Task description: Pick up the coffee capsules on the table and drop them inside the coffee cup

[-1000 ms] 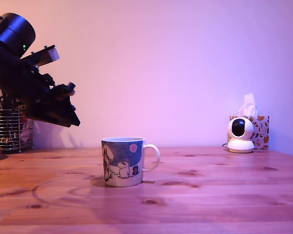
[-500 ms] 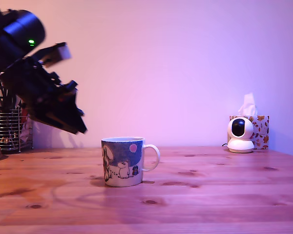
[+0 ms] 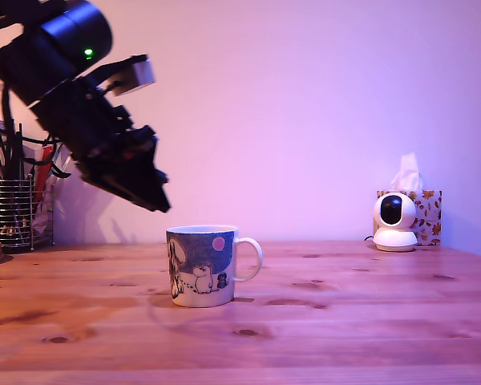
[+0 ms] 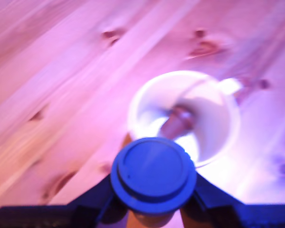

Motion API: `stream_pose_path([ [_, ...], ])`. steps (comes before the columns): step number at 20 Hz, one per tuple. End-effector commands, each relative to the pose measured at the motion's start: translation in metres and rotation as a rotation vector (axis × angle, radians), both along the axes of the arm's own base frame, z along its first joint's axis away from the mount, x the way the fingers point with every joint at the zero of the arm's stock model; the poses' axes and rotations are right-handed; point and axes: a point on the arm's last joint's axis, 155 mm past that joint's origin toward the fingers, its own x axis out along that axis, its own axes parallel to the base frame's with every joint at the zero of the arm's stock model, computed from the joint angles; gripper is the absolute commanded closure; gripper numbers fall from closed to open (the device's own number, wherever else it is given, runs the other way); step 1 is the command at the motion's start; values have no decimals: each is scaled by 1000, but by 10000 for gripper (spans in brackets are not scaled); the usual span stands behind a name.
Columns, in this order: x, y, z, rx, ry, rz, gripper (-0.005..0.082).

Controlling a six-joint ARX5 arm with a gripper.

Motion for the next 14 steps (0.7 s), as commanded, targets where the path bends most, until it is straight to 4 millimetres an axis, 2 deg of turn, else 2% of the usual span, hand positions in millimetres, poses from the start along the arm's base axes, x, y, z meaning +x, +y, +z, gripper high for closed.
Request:
stream_pose_path([
  [1, 4, -9, 17, -16, -42, -19, 559],
  [7, 10, -20, 35, -40, -78, -29, 559],
  [14, 19, -32, 30, -34, -46, -35, 559],
])
